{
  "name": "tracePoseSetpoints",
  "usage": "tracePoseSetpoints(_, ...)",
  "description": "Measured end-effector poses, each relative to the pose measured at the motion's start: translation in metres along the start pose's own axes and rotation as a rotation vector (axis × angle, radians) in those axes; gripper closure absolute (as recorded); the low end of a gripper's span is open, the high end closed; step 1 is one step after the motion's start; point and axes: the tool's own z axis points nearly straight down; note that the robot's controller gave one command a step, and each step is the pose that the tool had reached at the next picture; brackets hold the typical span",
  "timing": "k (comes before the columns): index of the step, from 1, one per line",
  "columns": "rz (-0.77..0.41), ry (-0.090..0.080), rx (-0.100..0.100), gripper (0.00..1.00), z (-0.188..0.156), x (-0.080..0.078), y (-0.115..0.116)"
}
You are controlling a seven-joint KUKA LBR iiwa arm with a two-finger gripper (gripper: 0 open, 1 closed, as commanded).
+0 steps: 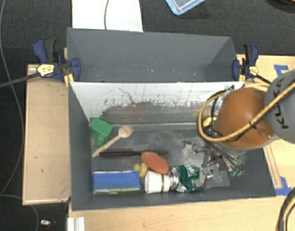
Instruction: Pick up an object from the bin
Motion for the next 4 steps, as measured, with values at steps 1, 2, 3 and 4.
tracePoseSetpoints(1, -0.109, -0.002, 0.000, 0.00, 0.034, -0.003, 0.006)
tracePoseSetpoints(2, -0.115, -0.005, 0.003, 1.00, 0.045, -0.007, 0.004)
tracePoseSetpoints(3, -0.114, -0.005, 0.003, 1.00, 0.045, -0.007, 0.004)
tracePoseSetpoints(4, -0.103, -0.002, 0.001, 1.00, -0.021, -0.008, 0.006)
